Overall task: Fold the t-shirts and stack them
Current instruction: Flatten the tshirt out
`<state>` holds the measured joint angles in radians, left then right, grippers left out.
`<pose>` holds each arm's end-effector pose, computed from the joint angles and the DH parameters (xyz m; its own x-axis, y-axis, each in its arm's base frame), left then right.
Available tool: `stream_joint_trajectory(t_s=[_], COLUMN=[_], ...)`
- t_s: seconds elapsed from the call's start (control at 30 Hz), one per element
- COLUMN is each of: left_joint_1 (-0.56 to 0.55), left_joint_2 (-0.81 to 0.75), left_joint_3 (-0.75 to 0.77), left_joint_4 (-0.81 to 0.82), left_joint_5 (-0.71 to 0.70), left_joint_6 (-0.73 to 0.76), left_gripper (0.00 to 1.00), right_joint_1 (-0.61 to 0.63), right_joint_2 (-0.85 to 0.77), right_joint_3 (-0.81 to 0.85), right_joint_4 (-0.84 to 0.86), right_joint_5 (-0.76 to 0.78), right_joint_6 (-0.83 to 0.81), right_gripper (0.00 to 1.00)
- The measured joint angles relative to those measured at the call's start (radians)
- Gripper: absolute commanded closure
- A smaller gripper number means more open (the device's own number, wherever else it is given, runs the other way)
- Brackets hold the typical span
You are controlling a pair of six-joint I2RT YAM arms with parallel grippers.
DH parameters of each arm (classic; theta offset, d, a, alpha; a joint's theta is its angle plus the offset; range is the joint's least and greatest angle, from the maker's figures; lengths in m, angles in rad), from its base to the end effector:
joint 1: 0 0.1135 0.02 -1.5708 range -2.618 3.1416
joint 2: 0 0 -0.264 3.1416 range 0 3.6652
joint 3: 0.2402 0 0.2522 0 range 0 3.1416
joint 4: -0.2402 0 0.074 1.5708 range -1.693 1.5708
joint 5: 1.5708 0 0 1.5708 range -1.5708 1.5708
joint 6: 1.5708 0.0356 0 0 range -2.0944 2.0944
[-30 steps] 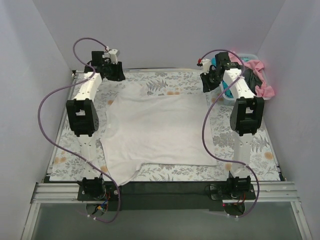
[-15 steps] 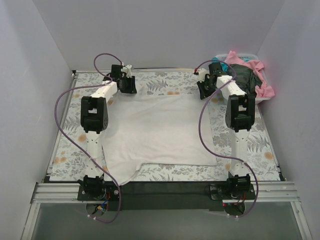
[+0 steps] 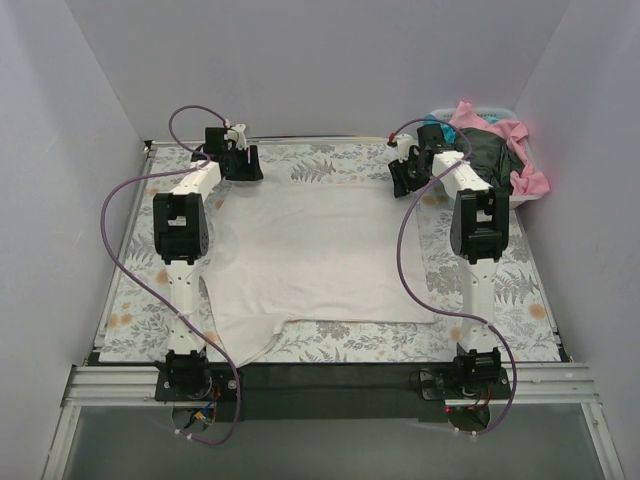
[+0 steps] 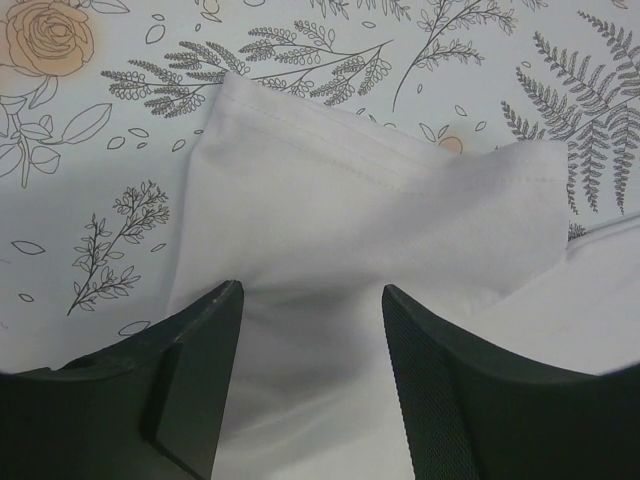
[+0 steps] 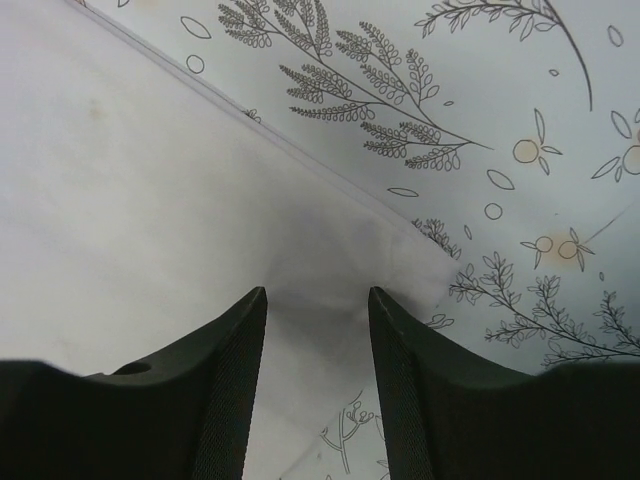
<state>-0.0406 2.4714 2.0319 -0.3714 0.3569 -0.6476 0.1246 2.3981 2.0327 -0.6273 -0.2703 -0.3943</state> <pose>0.5471 -0.0347 0.1497 -0.7457 -0.5354 -0.3966 -0.2148 0.7566 -0.6176 0.5185 0.0745 0.1700 -0.6656 -0.4565 -0.5904 -0.5635 0.8261 -0.0035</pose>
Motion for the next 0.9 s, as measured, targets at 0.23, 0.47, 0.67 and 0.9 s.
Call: stream_joint_trajectory(t_s=[0.23,0.47,0.67,0.9], left_joint_1=[0.011,0.033,0.048,0.064], left_joint_2=[-0.009,-0.055,-0.064,-0.071], left_joint_3=[0.012,-0.043,-0.097,-0.114], left_joint_4=[-0.003,-0.001,0.005,0.022], left_joint_5=[-0.008,-0.029,-0.052,-0.071], left_joint_6=[0.017,0.034,0.042,0.043], left_gripper=[0.39,0.38,0.37,0.37], right_joint_1=[-0.038,-0.066,-0.066,-0.072], right_joint_2=[0.0,0.0,0.036,0.063], right_joint_3=[0.036,0.041,0.068,0.067], right_joint_4=[0.035,0.063,0.087,0.107], right_joint_5=[0.002,-0.005,-0.014,-0.027], right_joint_6=[0.016,0.057,0.08,0.082], right_gripper=[0.55,0.51,0.54,0.64])
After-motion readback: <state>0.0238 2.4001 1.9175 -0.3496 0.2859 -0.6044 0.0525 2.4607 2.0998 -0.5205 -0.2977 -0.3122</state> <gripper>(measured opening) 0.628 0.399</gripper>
